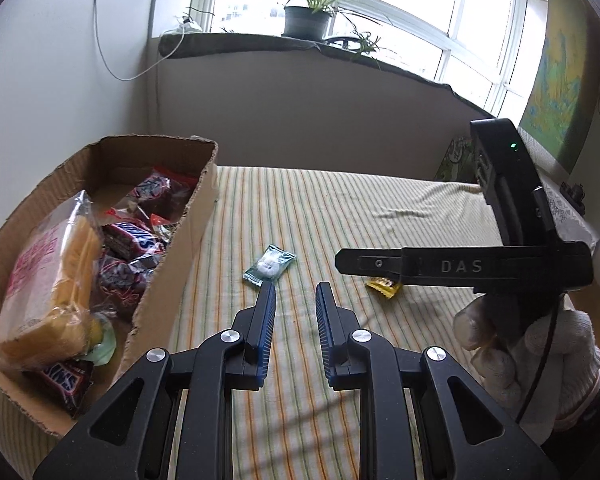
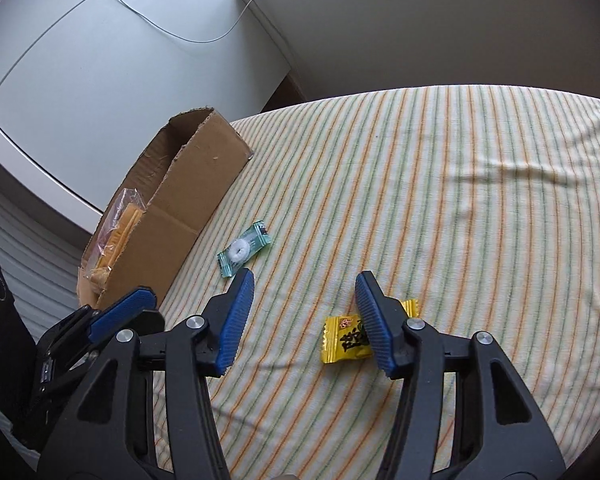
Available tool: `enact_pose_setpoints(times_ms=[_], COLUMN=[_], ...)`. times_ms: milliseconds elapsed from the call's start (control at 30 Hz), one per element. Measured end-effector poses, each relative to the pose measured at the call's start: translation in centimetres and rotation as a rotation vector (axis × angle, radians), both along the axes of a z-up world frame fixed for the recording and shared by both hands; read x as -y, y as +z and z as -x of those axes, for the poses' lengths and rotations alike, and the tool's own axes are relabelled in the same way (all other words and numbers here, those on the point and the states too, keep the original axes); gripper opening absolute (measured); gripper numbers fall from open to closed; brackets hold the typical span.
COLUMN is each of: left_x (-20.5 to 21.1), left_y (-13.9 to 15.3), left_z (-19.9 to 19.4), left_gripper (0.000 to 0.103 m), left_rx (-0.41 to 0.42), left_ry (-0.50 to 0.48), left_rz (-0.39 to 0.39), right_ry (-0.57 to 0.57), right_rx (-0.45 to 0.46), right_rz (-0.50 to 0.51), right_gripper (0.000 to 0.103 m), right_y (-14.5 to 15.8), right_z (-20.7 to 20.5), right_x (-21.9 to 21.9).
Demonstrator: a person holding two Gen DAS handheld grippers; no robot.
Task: Organize snacks
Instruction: 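Move the right gripper to the yellow packet while the left gripper approaches the green mint packet, then close the right gripper on the yellow packet while the left gripper grasps the green mint packet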
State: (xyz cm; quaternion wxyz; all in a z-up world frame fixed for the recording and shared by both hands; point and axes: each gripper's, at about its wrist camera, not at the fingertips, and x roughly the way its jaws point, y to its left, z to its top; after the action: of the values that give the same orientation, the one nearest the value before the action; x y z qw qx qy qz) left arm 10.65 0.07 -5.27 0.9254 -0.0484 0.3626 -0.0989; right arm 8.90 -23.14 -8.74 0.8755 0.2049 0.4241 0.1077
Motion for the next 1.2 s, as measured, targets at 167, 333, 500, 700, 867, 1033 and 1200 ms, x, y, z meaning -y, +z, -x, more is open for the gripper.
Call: enact_pose_setpoints(times_ms=[167, 333, 500, 700, 867, 1033, 1200], left_x=[1.9, 1.9, 1.5, 0.6, 1.1, 1.5, 1.7], left_y=[-0.9, -1.7, -2.5, -3.2, -3.1, -2.5, -3.3], left_z=[-2.3, -4.4, -5.8, -6.0, -5.2, -5.1, -6.4], left_gripper=[0.028, 0.046, 0.047, 0.046, 0.033, 0.033, 0.045], left_rx=[-0.022, -0.050, -0.083, -0.125, -0.125, -0.095, -0.141], left_ry=[-0.006, 0.030, 0.045, 0.005, -0.017, 0.012, -0.022], left_rz=[-0.081, -0.095, -0.083, 0.008, -0.020, -0.078, -0.068], right_ry=[-0.014, -0.020, 0.027, 0.011, 0.035, 0.018, 0.085], right_rx=[0.044, 0.051, 0.018, -0.021, -0.016, 0.019, 0.029], right_rz=[0.025, -0.026, -0.127, -0.112, -0.094, 0.069, 0.124], right_gripper=[0.056, 0.056, 0.057, 0.056, 0.056, 0.056, 0.056], right_y=[1.1, 0.9, 0.1, -0.7, -0.9, -0.3, -0.1], right_z=[1.2, 1.3, -0.3, 0.5, 2.1, 2.7, 2.8], right_x=[1.6, 3.3, 3.7, 3.9, 3.6, 2.5, 1.4])
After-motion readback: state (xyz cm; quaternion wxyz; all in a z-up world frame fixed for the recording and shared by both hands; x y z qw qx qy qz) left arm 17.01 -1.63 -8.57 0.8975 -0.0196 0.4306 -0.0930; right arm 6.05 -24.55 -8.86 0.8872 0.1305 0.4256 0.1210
